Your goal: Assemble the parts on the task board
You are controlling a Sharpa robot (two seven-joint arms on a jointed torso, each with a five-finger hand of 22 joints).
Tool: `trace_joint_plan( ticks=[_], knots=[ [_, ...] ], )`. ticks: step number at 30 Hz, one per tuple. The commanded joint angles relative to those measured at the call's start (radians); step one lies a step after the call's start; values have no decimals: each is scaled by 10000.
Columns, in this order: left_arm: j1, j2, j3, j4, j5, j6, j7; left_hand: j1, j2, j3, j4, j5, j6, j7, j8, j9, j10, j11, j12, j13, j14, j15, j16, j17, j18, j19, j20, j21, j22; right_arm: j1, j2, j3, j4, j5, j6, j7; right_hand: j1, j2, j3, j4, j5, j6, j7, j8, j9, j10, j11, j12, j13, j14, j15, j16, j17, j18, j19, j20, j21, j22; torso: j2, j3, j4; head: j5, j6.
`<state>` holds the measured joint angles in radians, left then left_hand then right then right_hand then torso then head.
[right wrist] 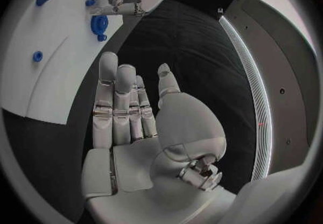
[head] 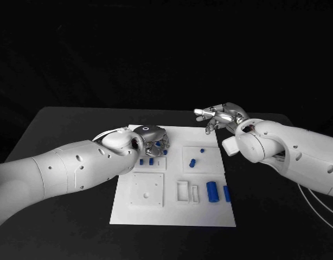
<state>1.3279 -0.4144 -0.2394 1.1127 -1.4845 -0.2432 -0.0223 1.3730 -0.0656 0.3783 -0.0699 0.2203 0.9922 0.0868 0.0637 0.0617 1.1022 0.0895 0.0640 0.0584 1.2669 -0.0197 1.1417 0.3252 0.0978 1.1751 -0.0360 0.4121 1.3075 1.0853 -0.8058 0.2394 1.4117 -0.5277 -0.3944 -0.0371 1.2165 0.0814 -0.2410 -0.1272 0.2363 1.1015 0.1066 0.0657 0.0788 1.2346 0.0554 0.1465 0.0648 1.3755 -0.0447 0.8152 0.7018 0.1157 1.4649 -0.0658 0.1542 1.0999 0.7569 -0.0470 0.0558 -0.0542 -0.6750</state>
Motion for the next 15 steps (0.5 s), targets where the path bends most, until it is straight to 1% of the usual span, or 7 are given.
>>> trace_joint_plan(
  ticks=[1,4,8,11,13,15],
  knots=[
    [-39,55,4,-41,16,24,229,-7,-100,51,-10,-61,-83,-15,-43,-12,-68,-26,-64,-10,73,-17,16,-11,44,-51,-19,34,226,-3,19,5,14,-70,58,132,41,35,-7,25,-49,-32,23,-9,15,-53,-1,-42,-10,-3,85,62,-8,129,334,79,57,-17,-4,0,3,-13,-5],
    [-71,76,4,-62,20,88,246,-12,-192,-9,-30,-97,-88,-14,-39,-10,-63,-47,-64,-10,81,-45,11,-11,19,-50,-39,31,219,-3,21,5,13,-69,60,129,41,35,-7,25,-49,-32,23,-9,15,-53,-1,-42,-10,-3,85,62,-8,129,334,79,57,-17,-8,5,10,-28,-11],
    [-87,86,4,-58,22,137,257,9,-236,-94,-62,-127,-107,-42,-40,-11,-60,-54,-66,-11,96,-61,11,-7,-11,-33,-62,13,214,-3,21,5,15,-69,62,127,59,33,7,27,-63,-20,20,-16,17,-57,-1,-46,-10,-7,86,66,-34,129,329,82,56,-34,-11,4,6,-35,-18],
    [-93,92,4,-48,23,175,252,34,-344,-171,-140,-115,-202,-42,-45,-15,-71,-52,-63,-9,101,-67,16,-2,-22,-25,-71,3,215,-3,21,5,19,-69,65,124,59,33,7,27,-63,-20,20,-16,17,-57,-1,-46,-10,-7,86,66,-34,129,329,82,56,-34,-7,3,4,-38,-18],
    [-96,101,5,-41,23,218,247,33,-340,-181,-145,-114,-206,-43,-46,-16,-72,-52,-63,-9,101,-67,15,-2,-24,-23,-72,-1,215,-3,20,5,19,-69,66,121,59,33,7,27,-63,-20,20,-16,17,-57,-1,-46,-10,-7,86,66,-34,129,329,82,56,-34,-4,1,5,-41,-18],
    [-98,110,5,-37,23,261,245,34,-285,-269,-206,-83,-189,-36,-42,-13,-62,-69,-64,-10,110,-84,14,5,-35,-7,-82,-45,215,-3,22,5,19,-69,70,120,59,33,7,27,-63,-20,20,-16,17,-57,-1,-46,-10,-7,86,66,-34,129,329,82,56,-34,-8,0,5,-40,-21]
  ],
)
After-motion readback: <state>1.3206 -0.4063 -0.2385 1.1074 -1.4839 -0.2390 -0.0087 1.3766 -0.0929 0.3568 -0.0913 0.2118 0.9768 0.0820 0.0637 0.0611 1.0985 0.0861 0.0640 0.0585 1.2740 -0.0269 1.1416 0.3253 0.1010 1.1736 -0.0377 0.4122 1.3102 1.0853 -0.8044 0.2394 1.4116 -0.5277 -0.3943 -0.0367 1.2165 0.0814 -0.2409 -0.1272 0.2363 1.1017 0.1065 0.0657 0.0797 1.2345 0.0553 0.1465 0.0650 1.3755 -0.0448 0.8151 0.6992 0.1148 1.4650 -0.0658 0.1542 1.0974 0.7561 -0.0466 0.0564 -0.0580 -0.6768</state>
